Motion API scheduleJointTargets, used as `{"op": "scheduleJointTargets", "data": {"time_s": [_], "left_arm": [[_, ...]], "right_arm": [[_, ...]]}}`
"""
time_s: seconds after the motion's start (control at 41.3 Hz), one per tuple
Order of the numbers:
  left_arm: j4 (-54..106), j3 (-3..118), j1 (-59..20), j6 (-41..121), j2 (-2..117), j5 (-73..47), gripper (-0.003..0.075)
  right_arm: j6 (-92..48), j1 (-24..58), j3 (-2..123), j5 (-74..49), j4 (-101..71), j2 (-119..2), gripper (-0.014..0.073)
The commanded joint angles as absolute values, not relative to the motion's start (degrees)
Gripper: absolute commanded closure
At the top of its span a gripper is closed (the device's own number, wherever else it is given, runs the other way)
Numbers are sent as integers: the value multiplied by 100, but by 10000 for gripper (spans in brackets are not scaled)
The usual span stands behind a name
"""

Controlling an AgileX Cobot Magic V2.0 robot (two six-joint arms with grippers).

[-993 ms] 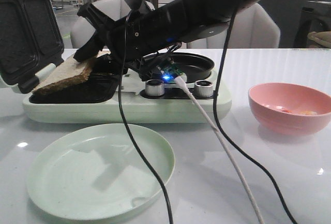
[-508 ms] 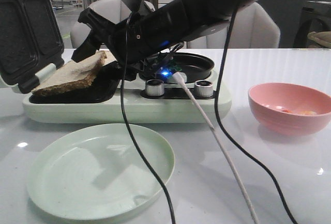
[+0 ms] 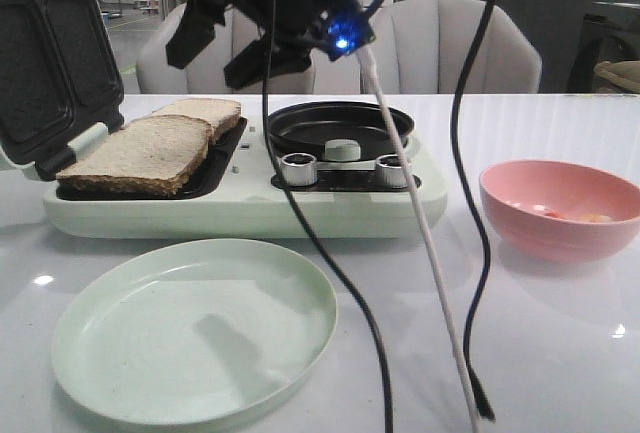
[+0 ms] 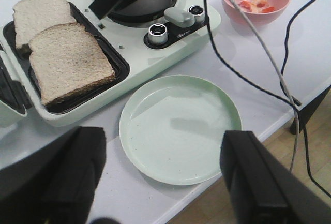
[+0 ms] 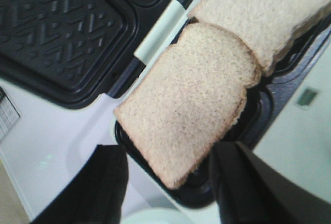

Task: Make breakfast with bread and shrimp
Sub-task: 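Open the right gripper and lift it away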

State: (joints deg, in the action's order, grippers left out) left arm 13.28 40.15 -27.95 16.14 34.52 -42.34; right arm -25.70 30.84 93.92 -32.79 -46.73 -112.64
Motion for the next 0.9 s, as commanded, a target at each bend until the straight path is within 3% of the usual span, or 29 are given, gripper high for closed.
{"op": "scheduleJointTargets", "data": {"time_s": [0.0,0.363,0.872], "left_arm": [[1444,4174,-2827,1598,3446,-3791,199],[1444,4174,-2827,1598,3446,-3791,199],[1444,4174,-2827,1598,3446,-3791,199]], "right_arm": [[-2090,3082,9617,-3382,-3845,-10447,121],[-267,3082,9588,-4986,-624,-8827,121],[-267,3082,6923,-4770,-447,-6138,121]]}}
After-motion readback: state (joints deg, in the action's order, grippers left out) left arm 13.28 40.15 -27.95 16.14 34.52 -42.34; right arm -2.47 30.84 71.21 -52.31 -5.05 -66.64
